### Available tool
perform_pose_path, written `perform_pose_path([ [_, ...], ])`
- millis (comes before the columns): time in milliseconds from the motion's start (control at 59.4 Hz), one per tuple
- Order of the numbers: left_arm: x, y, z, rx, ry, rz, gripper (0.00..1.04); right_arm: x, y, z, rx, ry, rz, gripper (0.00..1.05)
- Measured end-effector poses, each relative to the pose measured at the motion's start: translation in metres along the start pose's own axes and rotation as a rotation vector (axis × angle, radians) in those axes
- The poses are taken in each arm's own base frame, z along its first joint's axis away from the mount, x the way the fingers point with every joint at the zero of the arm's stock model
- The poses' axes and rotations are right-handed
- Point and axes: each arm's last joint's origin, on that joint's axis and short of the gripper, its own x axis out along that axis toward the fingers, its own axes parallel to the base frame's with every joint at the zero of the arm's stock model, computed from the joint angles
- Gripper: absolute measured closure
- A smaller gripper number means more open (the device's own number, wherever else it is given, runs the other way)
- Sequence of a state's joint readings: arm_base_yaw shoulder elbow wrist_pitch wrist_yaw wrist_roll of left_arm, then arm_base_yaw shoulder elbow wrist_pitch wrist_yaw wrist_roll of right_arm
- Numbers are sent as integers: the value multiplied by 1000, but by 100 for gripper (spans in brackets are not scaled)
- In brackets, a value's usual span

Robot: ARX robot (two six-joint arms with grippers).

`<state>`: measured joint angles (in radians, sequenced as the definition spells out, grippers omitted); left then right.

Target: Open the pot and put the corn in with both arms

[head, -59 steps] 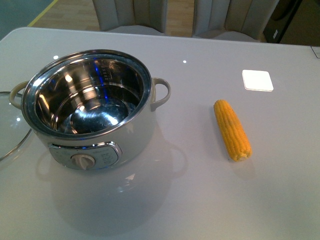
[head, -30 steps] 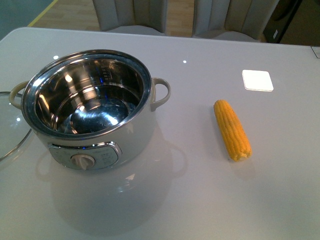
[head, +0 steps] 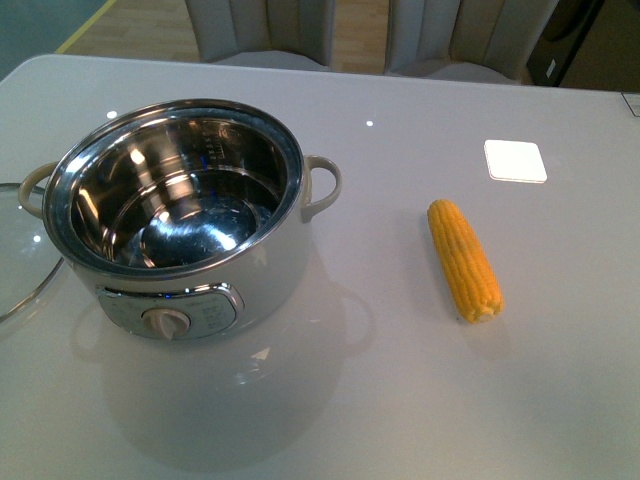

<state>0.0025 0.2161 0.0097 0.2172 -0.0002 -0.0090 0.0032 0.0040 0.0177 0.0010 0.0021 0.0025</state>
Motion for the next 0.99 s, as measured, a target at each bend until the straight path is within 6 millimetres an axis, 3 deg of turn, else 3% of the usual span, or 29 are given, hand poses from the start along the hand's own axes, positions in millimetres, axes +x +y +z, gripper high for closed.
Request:
perform_pose_path([
  [590,-13,0,-3,0,6,0,101,0,0,0,0,0,0,9],
  [691,-13,0,-3,0,6,0,85,0,0,0,0,5,-1,9],
  [825,-14,0,-3,1,5,0,59,11,6,-5,236,555,-58,9],
  [994,-14,0,-3,1,5,0,32,35,19,-11,293,644,-66,9],
])
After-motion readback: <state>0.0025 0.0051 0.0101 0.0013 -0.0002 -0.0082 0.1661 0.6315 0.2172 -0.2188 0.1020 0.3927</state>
